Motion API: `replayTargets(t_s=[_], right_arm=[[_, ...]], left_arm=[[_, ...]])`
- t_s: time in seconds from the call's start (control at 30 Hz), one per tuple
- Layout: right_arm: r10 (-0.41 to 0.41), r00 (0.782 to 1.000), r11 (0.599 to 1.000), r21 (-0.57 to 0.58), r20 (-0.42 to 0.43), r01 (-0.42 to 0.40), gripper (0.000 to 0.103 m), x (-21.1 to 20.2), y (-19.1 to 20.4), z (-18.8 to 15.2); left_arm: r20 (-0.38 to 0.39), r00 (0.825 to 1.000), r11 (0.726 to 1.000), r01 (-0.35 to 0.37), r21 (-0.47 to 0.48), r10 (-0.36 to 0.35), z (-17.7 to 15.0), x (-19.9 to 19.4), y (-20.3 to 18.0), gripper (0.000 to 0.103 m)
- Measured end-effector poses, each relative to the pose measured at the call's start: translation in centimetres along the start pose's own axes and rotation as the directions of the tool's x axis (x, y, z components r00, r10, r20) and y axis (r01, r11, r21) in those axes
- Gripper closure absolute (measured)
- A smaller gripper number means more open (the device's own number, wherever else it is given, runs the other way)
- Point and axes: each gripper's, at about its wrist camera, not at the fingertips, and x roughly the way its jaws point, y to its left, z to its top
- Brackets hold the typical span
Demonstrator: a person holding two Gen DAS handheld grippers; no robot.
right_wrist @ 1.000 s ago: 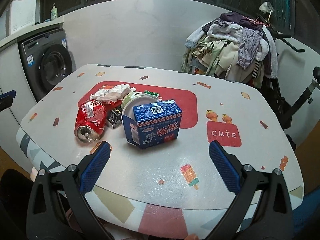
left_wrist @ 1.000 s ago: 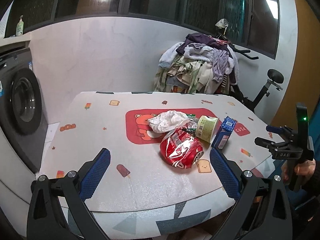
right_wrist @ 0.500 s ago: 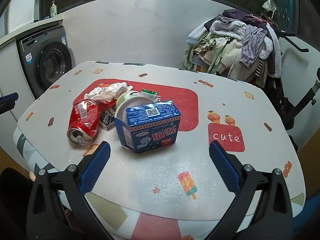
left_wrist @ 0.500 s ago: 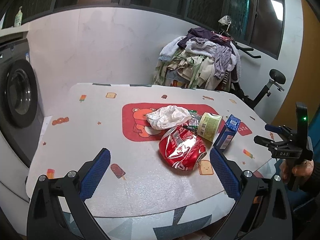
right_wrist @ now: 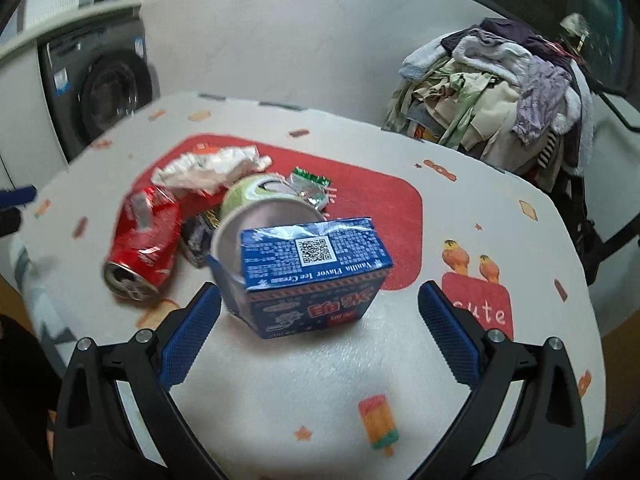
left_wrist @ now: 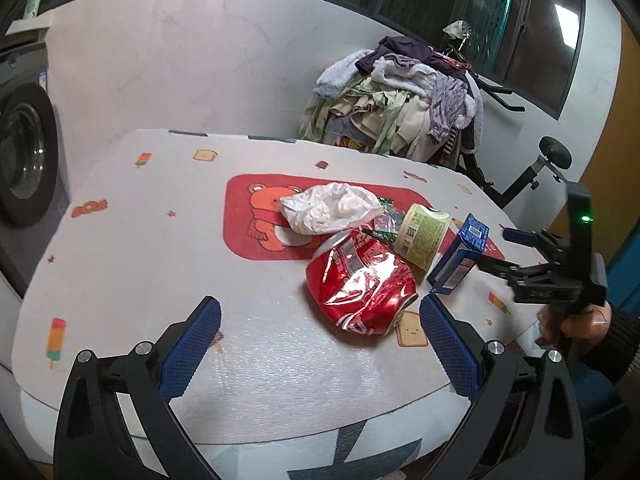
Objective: Collect trash
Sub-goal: 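Grasp the blue ice cream carton with the right gripper while the left gripper grasps the crushed red can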
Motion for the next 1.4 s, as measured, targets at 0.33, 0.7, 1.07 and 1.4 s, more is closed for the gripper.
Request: replayTargets(t_s=[0.33,0.7,1.07,1.4], right_arm=[[0.134,0.991,0.983,0.128,-0.019,-0.130,0.050,2.4,-1.2,0.9],[0.154,0.988,0.985,0.080,0.023,-0.156,0.017,0.3,-1.0,0.9],[0.107,0.994,0.972,-0.207,-0.031,-0.111,0.006,0.8,-3.1,2.6],[0.218,0.966,0.927,-0.281,-0.139,-0.250,0.006,2.9,-3.3,3.4]], left_arm=[[-0.075,0.991,0.988,0.099,-0.122,-0.109,0.3,3.2,0.0,0.006],[-0.121,0.981,0.969,0.122,-0.216,-0.151,1.1,7.4,1.1,0.015],[-0.130,0.976,0.967,0.143,-0.210,-0.173,0.7,7.6,1.1,0.015],[-0.142,0.974,0.969,0.146,-0.201,-0.176,0.4,8.1,0.9,0.015]])
